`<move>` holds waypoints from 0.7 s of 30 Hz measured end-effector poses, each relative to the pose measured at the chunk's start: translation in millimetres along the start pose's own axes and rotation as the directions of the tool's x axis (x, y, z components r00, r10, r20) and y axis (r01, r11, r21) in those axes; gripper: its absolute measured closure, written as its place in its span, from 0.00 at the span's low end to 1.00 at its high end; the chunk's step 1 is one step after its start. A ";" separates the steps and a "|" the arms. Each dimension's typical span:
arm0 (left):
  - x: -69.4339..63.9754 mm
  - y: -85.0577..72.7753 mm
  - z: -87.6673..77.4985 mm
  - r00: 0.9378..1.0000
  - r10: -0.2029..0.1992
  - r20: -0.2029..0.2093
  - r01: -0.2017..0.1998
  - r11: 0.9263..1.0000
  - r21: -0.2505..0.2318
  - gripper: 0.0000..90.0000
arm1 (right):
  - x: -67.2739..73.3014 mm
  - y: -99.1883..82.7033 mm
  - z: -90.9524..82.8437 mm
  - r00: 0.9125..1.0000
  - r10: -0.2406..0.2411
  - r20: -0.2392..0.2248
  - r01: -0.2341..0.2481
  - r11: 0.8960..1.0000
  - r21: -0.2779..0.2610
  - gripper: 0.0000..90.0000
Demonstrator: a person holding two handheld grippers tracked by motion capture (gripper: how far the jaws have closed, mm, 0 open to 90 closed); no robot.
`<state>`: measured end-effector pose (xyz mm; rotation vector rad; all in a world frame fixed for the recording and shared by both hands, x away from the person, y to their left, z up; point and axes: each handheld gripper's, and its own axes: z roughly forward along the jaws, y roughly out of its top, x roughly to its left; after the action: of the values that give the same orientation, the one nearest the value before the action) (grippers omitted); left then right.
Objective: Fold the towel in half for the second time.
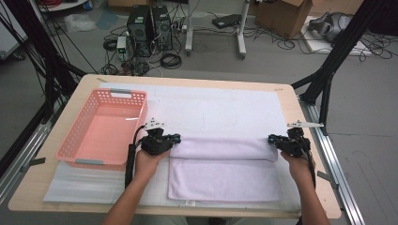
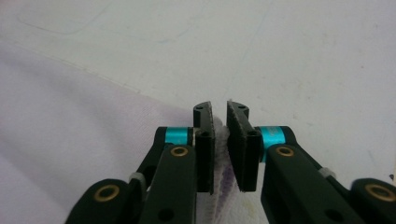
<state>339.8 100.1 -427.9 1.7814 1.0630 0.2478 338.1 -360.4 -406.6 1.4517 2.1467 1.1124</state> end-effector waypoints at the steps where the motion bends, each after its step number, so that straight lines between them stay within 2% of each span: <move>1: -1.2 0.0 -1.8 1.000 0.010 0.005 -0.010 1.000 0.002 0.94 | 0.8 -1.5 -2.5 1.000 -0.005 0.001 0.005 1.000 -0.004 0.91; 4: -6.3 -2.6 -9.7 1.000 0.015 0.021 -0.015 0.999 -0.030 0.94 | 2.4 -9.0 -9.6 1.000 -0.013 -0.006 0.013 0.999 -0.036 0.91; 9: -11.8 -14.3 -22.0 0.999 0.030 0.044 -0.028 0.999 -0.043 0.94 | 5.1 -26.6 -22.9 1.000 0.006 -0.030 -0.009 0.995 -0.104 0.91; 15: -20.5 -29.2 -38.2 0.994 0.081 0.066 -0.077 0.995 -0.066 0.93 | 17.2 -48.9 -40.6 0.999 -0.008 -0.051 0.000 0.988 -0.156 0.91; 18: -27.5 -36.3 -44.5 0.992 0.108 0.072 -0.103 0.992 -0.075 0.94 | 22.3 -59.8 -46.8 0.999 -0.018 -0.047 0.010 0.985 -0.175 0.91; 21: -32.1 -43.4 -49.6 0.991 0.112 0.076 -0.105 0.991 -0.083 0.93 | 24.9 -68.3 -53.2 0.999 -0.015 -0.044 0.007 0.985 -0.175 0.91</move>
<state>267.7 113.0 -431.2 1.7657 0.8889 0.2782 249.9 -373.1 -419.5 1.3468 2.0262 1.3055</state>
